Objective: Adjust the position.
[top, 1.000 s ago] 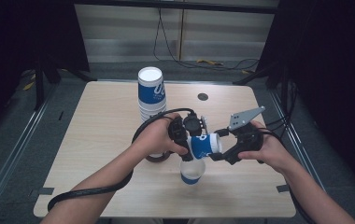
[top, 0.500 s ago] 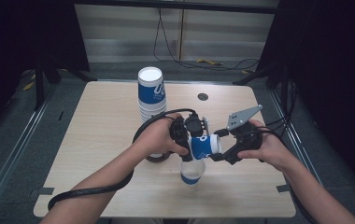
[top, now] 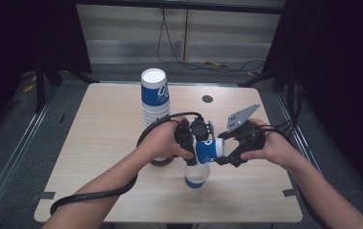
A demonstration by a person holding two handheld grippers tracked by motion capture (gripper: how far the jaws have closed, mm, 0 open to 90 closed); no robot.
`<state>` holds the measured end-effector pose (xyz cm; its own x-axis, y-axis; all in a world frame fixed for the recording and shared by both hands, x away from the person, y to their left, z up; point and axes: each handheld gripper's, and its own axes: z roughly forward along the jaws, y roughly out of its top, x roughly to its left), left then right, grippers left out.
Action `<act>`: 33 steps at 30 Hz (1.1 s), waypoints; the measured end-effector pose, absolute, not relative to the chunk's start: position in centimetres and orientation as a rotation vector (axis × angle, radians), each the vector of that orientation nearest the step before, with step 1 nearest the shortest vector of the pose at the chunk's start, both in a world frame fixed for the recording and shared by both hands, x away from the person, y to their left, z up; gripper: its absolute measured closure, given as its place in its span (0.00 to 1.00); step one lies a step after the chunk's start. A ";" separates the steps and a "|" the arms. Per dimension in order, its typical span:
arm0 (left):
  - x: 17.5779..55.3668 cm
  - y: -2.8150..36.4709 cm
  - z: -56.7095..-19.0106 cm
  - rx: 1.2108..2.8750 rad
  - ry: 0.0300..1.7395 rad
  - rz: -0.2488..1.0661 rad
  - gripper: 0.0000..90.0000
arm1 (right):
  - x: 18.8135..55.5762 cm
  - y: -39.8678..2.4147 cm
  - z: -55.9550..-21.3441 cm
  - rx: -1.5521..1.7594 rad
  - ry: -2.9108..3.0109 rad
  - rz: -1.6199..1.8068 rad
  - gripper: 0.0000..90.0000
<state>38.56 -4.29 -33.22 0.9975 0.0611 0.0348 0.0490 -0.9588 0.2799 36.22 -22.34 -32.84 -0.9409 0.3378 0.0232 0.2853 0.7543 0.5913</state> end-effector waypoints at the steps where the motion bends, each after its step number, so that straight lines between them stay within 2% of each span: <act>1: 38.6 -4.3 -33.2 2.856 0.081 0.067 0.26 | 36.3 -22.2 -32.8 0.508 2.867 0.937 0.17; 19: 38.5 -4.4 -33.3 2.859 0.060 0.069 0.26 | 36.7 -21.1 -31.8 0.487 2.908 0.837 0.20; 27: 38.4 -4.4 -33.2 2.863 0.052 0.102 0.25 | 36.7 -20.8 -31.9 0.441 2.922 0.847 0.31; 33: 38.5 -4.2 -33.2 2.852 0.026 0.126 0.25 | 36.6 -20.7 -32.2 0.433 2.910 0.865 0.32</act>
<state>38.46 -4.15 -33.17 0.9960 0.0305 0.0836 0.0056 -0.9590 0.2835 36.63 -20.72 -32.17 -0.9574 0.2886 0.0085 0.2464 0.8014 0.5450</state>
